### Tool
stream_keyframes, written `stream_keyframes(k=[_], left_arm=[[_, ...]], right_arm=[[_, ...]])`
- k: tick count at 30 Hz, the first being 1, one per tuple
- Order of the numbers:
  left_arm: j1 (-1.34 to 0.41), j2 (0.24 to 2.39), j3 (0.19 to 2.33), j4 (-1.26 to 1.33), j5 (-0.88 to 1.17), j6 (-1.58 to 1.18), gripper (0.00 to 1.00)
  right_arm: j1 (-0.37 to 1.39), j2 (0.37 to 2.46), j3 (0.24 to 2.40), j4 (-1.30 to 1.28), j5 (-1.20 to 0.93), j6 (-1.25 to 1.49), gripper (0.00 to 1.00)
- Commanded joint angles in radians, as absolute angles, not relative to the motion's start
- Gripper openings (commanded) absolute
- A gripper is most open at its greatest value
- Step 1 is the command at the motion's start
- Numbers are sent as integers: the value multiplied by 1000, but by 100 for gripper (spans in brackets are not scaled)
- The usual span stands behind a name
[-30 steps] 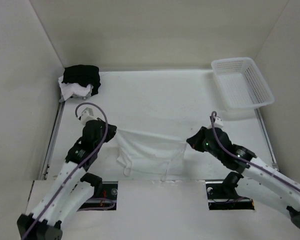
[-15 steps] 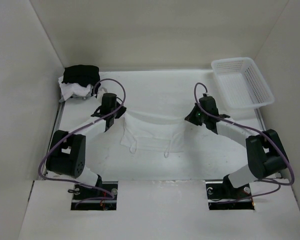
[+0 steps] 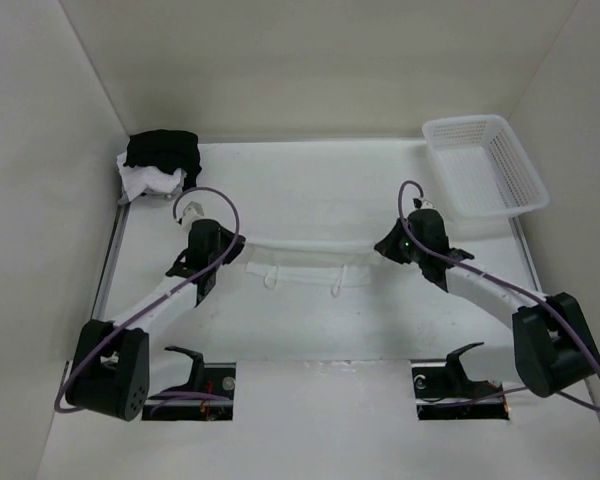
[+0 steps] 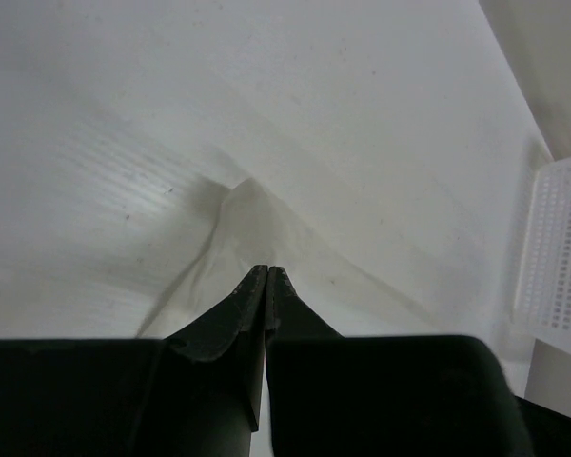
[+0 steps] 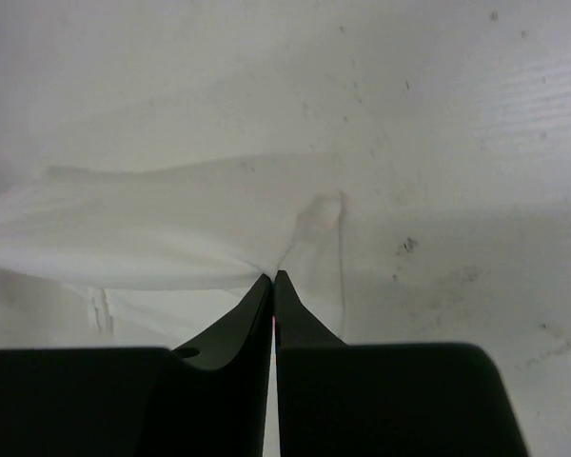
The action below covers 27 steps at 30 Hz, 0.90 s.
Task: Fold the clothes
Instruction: Fold the tank top
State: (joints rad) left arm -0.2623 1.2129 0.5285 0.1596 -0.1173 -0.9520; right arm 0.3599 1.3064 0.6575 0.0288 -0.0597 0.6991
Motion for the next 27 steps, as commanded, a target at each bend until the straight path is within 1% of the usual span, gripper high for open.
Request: stream_keyframes(k=[1, 7, 13, 17, 20, 22, 24, 25, 27], left_arm=[[-257, 1111, 450, 195, -106, -956, 0], [-265, 980, 309, 207, -109, -953, 0], [-268, 913, 253, 183, -103, -945, 0], [-280, 870, 195, 181, -101, -954, 1], [-265, 832, 160, 164, -92, -959, 2], [-254, 802, 146, 149, -92, -959, 3], [-243, 779, 134, 137, -87, -960, 6], [-237, 767, 130, 129, -83, -960, 9], [-220, 736, 129, 104, -68, -957, 19]], right_arm=[[387, 1252, 594, 64, -43, 706, 5], [478, 1154, 508, 34, 26, 722, 6], [580, 1101, 462, -37, 106, 759, 6], [628, 1086, 416, -57, 127, 816, 8], [680, 1081, 393, -72, 129, 868, 11], [702, 1088, 384, -78, 136, 893, 12], [737, 1089, 376, -87, 138, 917, 13], [754, 1083, 371, -95, 141, 926, 16], [772, 1049, 364, -120, 150, 946, 25]])
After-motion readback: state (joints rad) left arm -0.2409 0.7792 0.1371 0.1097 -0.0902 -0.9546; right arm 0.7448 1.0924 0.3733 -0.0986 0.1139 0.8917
